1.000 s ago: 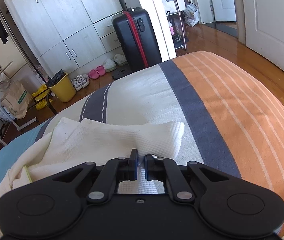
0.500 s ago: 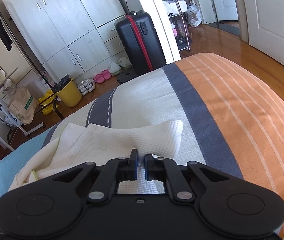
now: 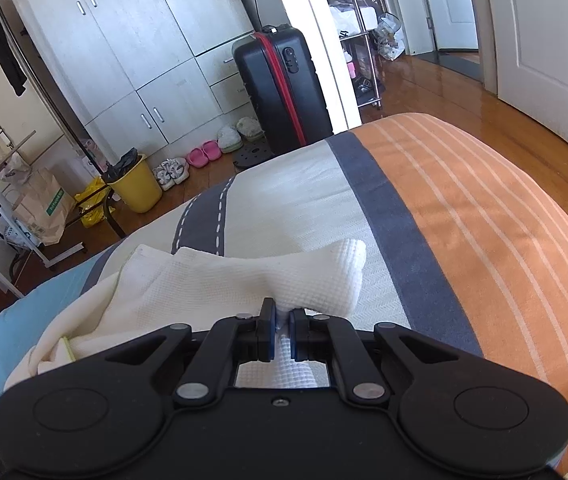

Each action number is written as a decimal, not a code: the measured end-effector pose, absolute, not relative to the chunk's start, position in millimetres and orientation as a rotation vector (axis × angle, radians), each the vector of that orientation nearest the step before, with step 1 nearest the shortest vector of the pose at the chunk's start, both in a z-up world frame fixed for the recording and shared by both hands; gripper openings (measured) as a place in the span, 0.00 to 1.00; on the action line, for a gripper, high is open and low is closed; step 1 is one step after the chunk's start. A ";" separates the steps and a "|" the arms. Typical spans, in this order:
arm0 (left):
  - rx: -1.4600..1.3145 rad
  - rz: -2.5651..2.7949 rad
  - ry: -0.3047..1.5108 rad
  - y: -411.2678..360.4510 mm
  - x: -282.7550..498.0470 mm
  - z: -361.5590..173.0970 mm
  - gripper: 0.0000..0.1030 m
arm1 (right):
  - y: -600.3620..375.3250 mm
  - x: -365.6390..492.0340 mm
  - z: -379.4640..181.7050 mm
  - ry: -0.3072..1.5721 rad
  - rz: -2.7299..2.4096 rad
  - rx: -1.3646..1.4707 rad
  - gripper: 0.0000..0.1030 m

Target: Fold clothes

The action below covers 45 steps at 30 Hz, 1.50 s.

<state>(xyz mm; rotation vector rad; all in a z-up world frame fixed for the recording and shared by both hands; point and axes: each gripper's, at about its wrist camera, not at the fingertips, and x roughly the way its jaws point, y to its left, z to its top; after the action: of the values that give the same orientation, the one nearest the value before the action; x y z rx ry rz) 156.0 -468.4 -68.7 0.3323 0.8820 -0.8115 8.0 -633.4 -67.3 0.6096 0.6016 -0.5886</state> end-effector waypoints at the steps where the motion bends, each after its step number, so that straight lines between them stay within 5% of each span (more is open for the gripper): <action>1: 0.352 -0.825 0.878 -473.5 155.1 -72.4 0.53 | -632.2 7.9 -66.9 0.602 -0.589 0.607 0.09; 5: 0.443 -0.793 0.845 -491.8 155.1 -86.5 0.61 | -628.5 8.6 -65.8 0.598 -0.582 0.596 0.09; 6: 0.446 -0.781 0.836 -493.8 156.3 -88.6 0.49 | -627.7 9.2 -65.6 0.598 -0.583 0.588 0.09; 8: 0.469 -0.717 0.808 -492.0 157.5 -83.9 0.05 | -626.0 10.3 -65.1 0.598 -0.586 0.573 0.09; 12: 0.669 -0.590 0.486 -476.6 137.1 -58.3 0.05 | -622.5 12.6 -64.1 0.599 -0.591 0.541 0.09; 20: 0.593 -0.408 0.272 -413.0 163.0 19.2 0.04 | -607.0 9.1 -47.3 0.560 -0.632 0.424 0.08; 29: 0.499 -0.360 0.081 -362.5 185.6 91.5 0.05 | -560.1 -8.8 1.6 0.310 -0.605 0.149 0.07; 36: 0.463 -0.450 0.188 -336.5 196.2 88.3 0.05 | -550.8 -10.5 21.2 0.179 -0.531 0.134 0.05; 41: 0.615 -0.344 0.086 -392.0 281.8 85.6 0.05 | -584.0 23.7 28.2 0.196 -0.564 0.131 0.04; 43: 0.461 -0.261 0.119 -401.2 324.2 104.5 0.05 | -591.9 33.7 20.2 0.212 -0.570 0.129 0.04; 44: 0.371 -0.227 0.158 -403.3 345.0 112.9 0.10 | -593.8 37.8 14.1 0.218 -0.566 0.122 0.04; 45: 0.290 -0.240 0.255 -405.7 367.8 112.7 0.26 | -595.7 41.9 7.9 0.225 -0.563 0.115 0.04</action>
<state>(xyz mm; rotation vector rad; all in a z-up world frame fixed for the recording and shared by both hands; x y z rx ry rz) 367.8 -405.7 112.7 0.2903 0.2548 -0.2404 41.9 -595.7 7.9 0.1150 0.2247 -0.5630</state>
